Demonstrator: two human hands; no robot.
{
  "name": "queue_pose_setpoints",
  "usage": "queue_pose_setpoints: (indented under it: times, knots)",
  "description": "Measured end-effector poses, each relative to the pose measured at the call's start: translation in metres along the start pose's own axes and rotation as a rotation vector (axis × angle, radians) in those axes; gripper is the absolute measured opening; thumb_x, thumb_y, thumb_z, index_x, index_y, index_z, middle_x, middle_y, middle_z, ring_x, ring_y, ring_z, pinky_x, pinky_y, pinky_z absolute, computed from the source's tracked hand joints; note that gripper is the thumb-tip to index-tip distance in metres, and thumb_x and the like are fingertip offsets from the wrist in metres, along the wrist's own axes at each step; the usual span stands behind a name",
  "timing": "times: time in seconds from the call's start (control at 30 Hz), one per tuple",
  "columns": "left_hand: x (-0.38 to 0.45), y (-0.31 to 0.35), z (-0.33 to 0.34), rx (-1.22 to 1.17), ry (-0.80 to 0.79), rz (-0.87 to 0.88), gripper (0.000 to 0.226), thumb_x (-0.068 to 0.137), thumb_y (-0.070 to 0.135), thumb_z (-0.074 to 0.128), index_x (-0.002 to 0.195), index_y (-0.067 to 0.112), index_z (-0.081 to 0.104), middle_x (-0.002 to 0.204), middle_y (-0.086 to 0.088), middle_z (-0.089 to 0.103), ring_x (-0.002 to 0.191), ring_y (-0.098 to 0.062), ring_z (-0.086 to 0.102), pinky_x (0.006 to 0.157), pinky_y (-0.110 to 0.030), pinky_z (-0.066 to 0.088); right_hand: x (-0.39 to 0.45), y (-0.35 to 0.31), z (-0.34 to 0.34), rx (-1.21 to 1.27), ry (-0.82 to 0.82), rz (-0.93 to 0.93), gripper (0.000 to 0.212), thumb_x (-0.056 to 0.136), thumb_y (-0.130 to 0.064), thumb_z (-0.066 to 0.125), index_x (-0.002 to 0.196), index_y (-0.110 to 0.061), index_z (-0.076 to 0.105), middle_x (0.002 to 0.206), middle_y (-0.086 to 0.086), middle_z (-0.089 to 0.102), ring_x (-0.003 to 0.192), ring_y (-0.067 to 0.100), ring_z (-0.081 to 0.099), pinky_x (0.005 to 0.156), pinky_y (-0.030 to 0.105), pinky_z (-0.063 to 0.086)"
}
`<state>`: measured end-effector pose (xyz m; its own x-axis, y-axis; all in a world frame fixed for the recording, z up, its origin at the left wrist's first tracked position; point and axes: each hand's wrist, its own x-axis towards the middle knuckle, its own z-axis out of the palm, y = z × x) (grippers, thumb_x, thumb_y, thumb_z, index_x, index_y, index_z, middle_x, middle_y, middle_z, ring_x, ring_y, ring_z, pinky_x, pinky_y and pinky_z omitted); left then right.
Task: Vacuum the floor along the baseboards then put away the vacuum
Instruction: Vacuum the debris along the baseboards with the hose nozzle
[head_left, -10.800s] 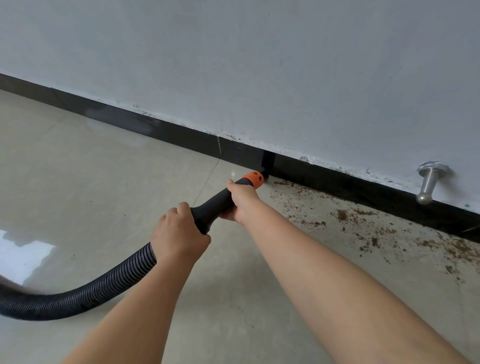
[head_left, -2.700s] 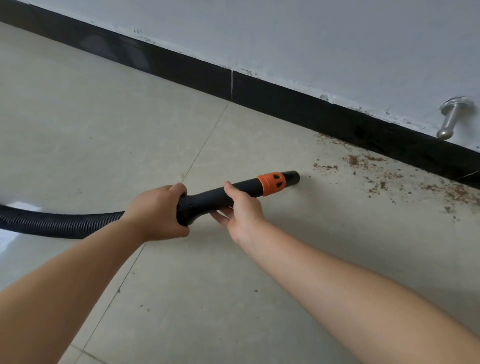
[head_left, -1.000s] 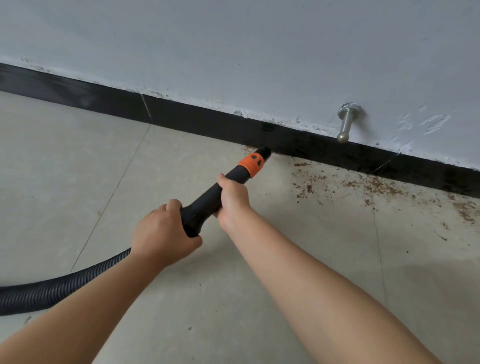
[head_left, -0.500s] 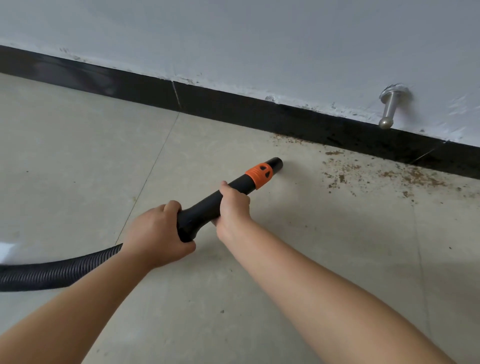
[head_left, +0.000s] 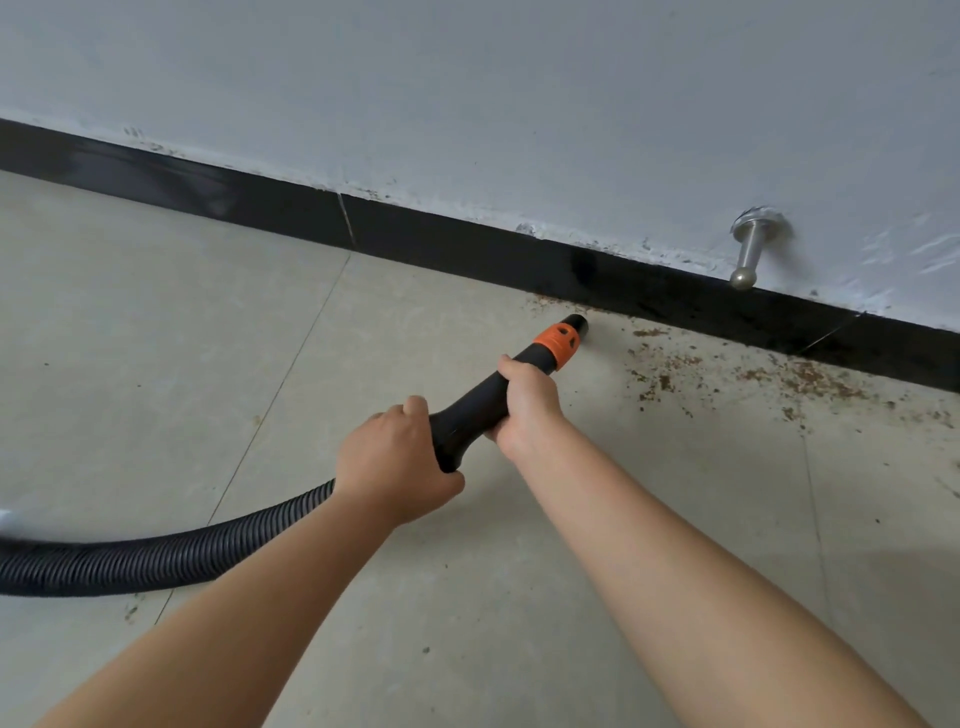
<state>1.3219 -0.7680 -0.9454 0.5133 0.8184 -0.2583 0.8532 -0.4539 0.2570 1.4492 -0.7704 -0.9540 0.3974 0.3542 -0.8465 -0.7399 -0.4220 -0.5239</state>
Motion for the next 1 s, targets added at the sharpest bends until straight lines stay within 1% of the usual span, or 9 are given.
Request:
queue_pose_setpoints:
  times: [0.17,0.27,0.33,0.43,0.53,0.6,0.77,0.93,1.0]
  knots:
    - [-0.028,-0.026,0.009,-0.042,0.054,-0.118,0.035,0.074,0.035,0.063,0.091,0.015,0.040,0.072,0.007,0.041,0.071,-0.018,0.046,0.060,-0.026,0.033,-0.006,0.033,0.021,-0.053,-0.089,0.014,0.051,0.091,-0.024,0.057,0.134,-0.007,0.038,0.127,0.015,0.054,0.112,0.034,0.054,0.097,0.048,0.046]
    - [-0.031,-0.037,0.003,-0.062,0.075,-0.186,0.035,0.072,0.032,0.066,0.091,0.012,0.045,0.074,0.003,0.047,0.070,-0.020,0.050,0.058,-0.027,0.037,-0.010,0.036,0.039,-0.105,-0.149,0.018,0.054,0.091,-0.025,0.057,0.136,-0.006,0.035,0.131,0.015,0.051,0.117,0.032,0.052,0.101,0.046,0.043]
    - [-0.024,-0.038,-0.002,-0.052,0.082,-0.192,0.035,0.072,0.031,0.066,0.091,0.011,0.045,0.071,0.003,0.046,0.068,-0.020,0.050,0.054,-0.027,0.035,-0.010,0.029,0.045,-0.108,-0.172,0.013,0.053,0.091,-0.025,0.057,0.136,-0.006,0.035,0.132,0.014,0.051,0.118,0.032,0.051,0.101,0.046,0.043]
    - [-0.010,-0.029,-0.008,-0.021,0.079,-0.179,0.035,0.074,0.031,0.065,0.090,0.010,0.042,0.068,0.006,0.039,0.069,-0.020,0.047,0.048,-0.025,0.027,-0.007,0.011,0.042,-0.127,-0.165,0.005,0.051,0.093,-0.025,0.055,0.137,-0.007,0.036,0.133,0.014,0.049,0.119,0.032,0.049,0.099,0.046,0.044]
    - [0.004,-0.017,-0.009,0.021,0.063,-0.132,0.037,0.075,0.032,0.064,0.090,0.012,0.037,0.068,0.006,0.035,0.072,-0.021,0.045,0.056,-0.027,0.031,-0.001,-0.003,0.033,-0.085,-0.151,-0.006,0.050,0.093,-0.025,0.054,0.137,-0.007,0.037,0.132,0.015,0.049,0.118,0.033,0.049,0.096,0.047,0.046]
    - [0.010,-0.010,-0.009,0.038,0.056,-0.109,0.038,0.075,0.033,0.063,0.090,0.012,0.035,0.073,0.004,0.038,0.074,-0.021,0.044,0.060,-0.027,0.032,0.002,-0.009,0.027,-0.070,-0.137,-0.005,0.051,0.093,-0.025,0.055,0.137,-0.008,0.036,0.132,0.015,0.048,0.118,0.034,0.049,0.096,0.048,0.046]
    - [0.014,0.006,-0.007,0.043,0.043,-0.080,0.038,0.076,0.033,0.063,0.090,0.012,0.034,0.079,0.002,0.041,0.074,-0.021,0.044,0.061,-0.028,0.033,0.008,-0.017,0.012,-0.059,-0.103,-0.020,0.051,0.093,-0.025,0.055,0.137,-0.008,0.036,0.131,0.015,0.049,0.117,0.034,0.049,0.095,0.049,0.047]
    - [0.020,0.022,-0.005,0.054,0.031,-0.030,0.038,0.076,0.033,0.062,0.088,0.012,0.033,0.069,0.006,0.034,0.073,-0.020,0.043,0.059,-0.026,0.032,0.013,-0.028,-0.005,-0.039,-0.077,-0.025,0.050,0.093,-0.026,0.055,0.136,-0.008,0.035,0.130,0.016,0.048,0.118,0.035,0.049,0.095,0.049,0.047]
    - [0.021,0.029,-0.003,0.062,0.020,-0.005,0.037,0.077,0.034,0.061,0.088,0.012,0.033,0.073,0.004,0.037,0.074,-0.020,0.043,0.060,-0.026,0.032,0.014,-0.031,-0.014,-0.010,-0.071,-0.024,0.050,0.093,-0.024,0.055,0.135,-0.007,0.036,0.130,0.017,0.049,0.117,0.036,0.050,0.095,0.050,0.047]
